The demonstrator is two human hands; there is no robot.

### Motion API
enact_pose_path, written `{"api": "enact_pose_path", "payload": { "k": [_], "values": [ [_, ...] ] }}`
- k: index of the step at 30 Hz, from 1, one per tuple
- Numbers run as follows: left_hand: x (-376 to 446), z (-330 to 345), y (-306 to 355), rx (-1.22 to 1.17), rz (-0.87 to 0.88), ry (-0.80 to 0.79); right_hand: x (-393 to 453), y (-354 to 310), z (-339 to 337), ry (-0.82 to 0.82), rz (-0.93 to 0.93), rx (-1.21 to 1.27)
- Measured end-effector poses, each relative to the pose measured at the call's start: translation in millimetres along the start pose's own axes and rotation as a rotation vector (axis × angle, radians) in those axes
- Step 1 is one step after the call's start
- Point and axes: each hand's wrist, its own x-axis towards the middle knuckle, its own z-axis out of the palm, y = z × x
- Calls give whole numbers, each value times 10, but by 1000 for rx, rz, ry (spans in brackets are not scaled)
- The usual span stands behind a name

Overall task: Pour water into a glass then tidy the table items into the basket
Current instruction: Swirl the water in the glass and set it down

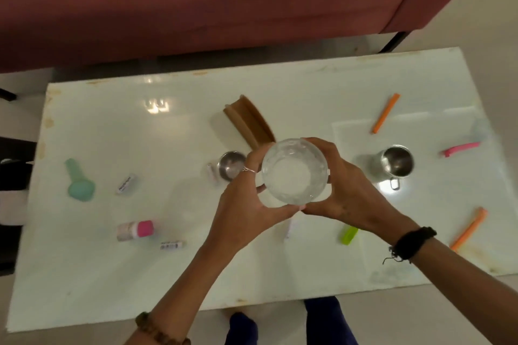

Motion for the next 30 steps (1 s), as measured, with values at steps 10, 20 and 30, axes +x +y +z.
{"api": "enact_pose_path", "payload": {
  "k": [10, 20, 30],
  "values": [
    [1119, 823, 416, 212, -27, 2, 381, 740, -1091, -11, 11, -29],
    [1774, 1195, 40, 190, -186, 12, 940, 1475, -1112, -63, 13, -41],
    [1957, 1234, -58, 140, -224, -6, 1099, 1635, -1078, -62, 27, 9]
  ]
}}
